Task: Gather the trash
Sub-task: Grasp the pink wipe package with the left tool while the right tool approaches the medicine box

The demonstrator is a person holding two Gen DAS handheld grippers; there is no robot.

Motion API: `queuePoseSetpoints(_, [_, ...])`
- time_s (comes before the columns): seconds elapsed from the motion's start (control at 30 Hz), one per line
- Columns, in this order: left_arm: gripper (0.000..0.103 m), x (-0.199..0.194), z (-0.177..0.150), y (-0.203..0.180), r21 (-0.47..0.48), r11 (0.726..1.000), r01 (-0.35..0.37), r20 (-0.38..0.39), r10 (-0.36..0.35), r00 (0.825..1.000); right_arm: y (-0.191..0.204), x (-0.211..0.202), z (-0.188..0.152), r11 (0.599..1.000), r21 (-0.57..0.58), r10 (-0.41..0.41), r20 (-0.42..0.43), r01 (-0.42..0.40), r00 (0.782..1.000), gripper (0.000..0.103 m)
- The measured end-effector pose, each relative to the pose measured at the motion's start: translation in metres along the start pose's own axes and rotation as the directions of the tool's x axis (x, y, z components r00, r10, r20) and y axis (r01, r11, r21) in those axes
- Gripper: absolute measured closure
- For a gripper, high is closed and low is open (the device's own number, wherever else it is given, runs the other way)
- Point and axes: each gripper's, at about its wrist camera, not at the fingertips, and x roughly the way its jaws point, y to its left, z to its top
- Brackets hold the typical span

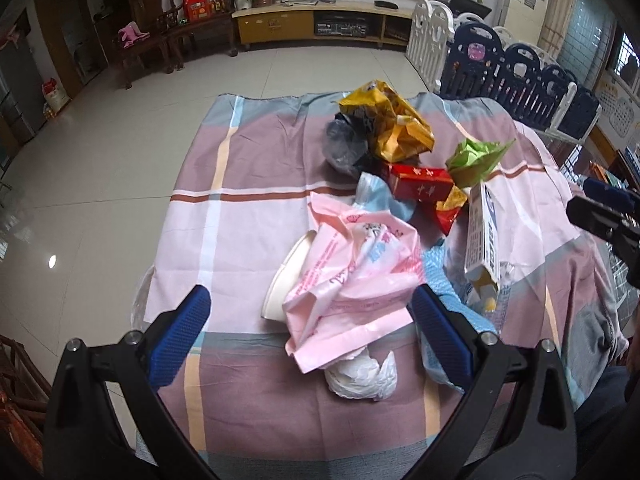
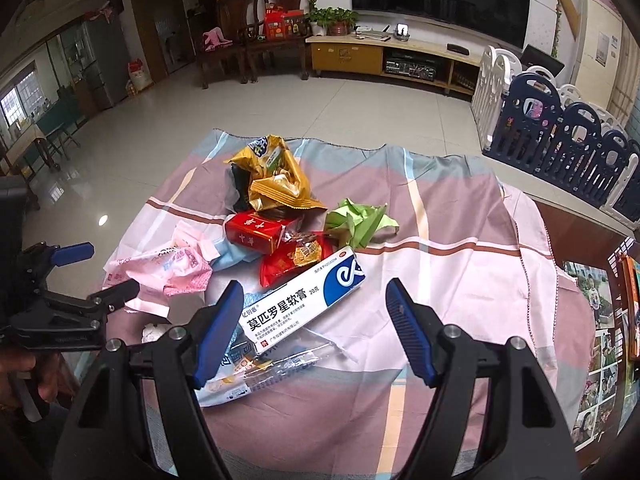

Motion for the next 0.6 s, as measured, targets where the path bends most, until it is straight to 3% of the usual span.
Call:
queuePoseSetpoints(0.17, [0.003, 0.012, 0.0, -0.006, 0.026, 1.0, -0.017, -0.013, 0.017, 1.0, 0.002, 0.002, -0.002, 1.0, -0.01, 0.002, -0.008, -0.002, 1.0, 0.031])
queuePoseSetpoints(0.23, [0.015, 0.021, 0.001, -0.006, 0.038, 0.999, -0.02, -0.03, 0.021, 0.999, 0.003, 0.004, -0.002, 1.0, -0.014, 0.003, -0.015, -0.003, 1.0, 0.031])
queuePoseSetpoints(0.27, [0.036, 0.024, 0.001, -0.007, 0.042, 0.999, -0.016, -0.041, 0.018, 0.999, 0.002, 0.005, -0.002, 1.0, -0.015, 0.003, -0.018, -0.003, 1.0, 0.031])
queuePoseSetpoints(0.3, [0.066, 0.026, 0.002, -0.007, 0.044, 0.999, -0.012, -0.054, 0.015, 0.998, 0.002, 0.006, -0.003, 1.0, -0.015, 0.004, -0.02, -0.004, 1.0, 0.031])
queuePoseSetpoints(0.37, [0.086, 0.024, 0.003, -0.004, 0.03, 1.0, 0.002, -0.047, -0.001, 0.999, 0.002, 0.007, -0.003, 1.0, -0.013, 0.006, -0.024, -0.006, 1.0, 0.031])
queuePoseSetpoints(0.47, [0.092, 0.002, 0.007, -0.005, 0.052, 0.999, 0.017, 0.045, -0.02, 0.999, 0.0, 0.013, -0.004, 1.0, -0.01, 0.004, -0.039, -0.005, 0.999, 0.031])
queuePoseSetpoints(0.6, [0.093, -0.023, 0.012, 0.003, 0.017, 0.999, 0.037, 0.146, -0.039, 0.988, -0.002, 0.022, -0.005, 1.0, -0.006, -0.002, -0.066, 0.002, 0.998, 0.031])
